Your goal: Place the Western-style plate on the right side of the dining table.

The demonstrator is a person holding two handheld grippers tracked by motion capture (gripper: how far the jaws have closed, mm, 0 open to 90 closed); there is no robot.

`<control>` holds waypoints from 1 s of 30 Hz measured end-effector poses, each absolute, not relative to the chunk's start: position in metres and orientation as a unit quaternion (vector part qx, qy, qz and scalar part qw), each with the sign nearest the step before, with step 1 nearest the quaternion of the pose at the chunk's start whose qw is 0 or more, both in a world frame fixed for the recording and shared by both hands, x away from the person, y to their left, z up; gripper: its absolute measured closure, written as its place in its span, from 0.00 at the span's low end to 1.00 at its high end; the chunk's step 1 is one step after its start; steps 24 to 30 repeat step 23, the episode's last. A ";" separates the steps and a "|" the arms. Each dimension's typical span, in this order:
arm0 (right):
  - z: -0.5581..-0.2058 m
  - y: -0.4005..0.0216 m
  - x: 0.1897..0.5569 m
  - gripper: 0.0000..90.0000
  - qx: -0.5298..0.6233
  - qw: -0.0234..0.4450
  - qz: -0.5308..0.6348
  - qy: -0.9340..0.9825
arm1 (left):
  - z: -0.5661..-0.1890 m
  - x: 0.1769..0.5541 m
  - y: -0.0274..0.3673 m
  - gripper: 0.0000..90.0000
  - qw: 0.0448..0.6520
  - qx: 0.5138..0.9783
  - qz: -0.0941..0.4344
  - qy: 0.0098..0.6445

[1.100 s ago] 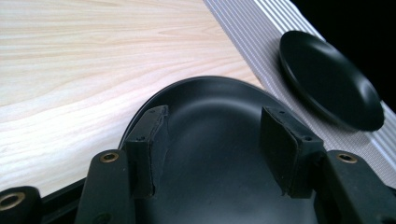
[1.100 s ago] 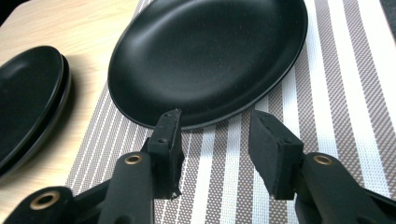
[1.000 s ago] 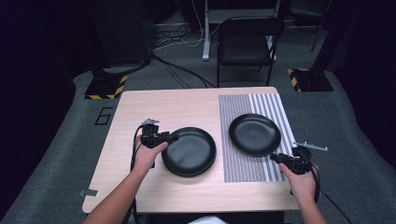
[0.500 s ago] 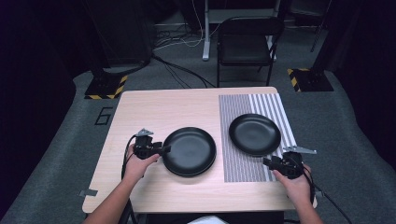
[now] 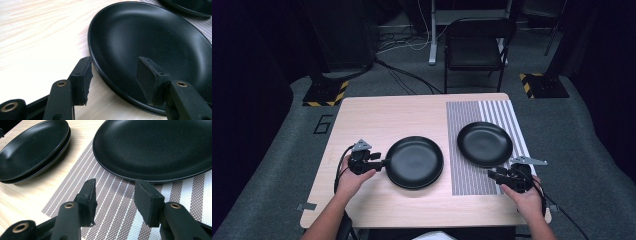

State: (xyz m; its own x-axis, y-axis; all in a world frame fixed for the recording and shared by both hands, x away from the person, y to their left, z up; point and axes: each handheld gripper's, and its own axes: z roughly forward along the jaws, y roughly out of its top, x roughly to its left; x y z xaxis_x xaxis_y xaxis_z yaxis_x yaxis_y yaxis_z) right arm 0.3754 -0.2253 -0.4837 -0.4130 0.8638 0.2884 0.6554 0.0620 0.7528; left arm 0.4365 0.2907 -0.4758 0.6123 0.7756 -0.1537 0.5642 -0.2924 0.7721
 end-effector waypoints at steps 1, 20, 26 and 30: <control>-0.484 -0.225 0.376 0.57 0.528 0.118 0.436 0.719 | -0.477 0.437 0.293 0.51 0.415 0.796 0.134 0.420; -0.485 -0.220 0.381 0.55 0.499 0.114 0.410 0.755 | -0.496 0.428 0.326 0.50 0.360 0.807 0.147 0.444; -0.489 -0.224 0.381 0.54 0.501 0.118 0.412 0.752 | -0.499 0.427 0.327 0.50 0.352 0.809 0.149 0.446; -0.489 -0.224 0.381 0.54 0.501 0.118 0.412 0.752 | -0.499 0.427 0.327 0.50 0.352 0.809 0.149 0.446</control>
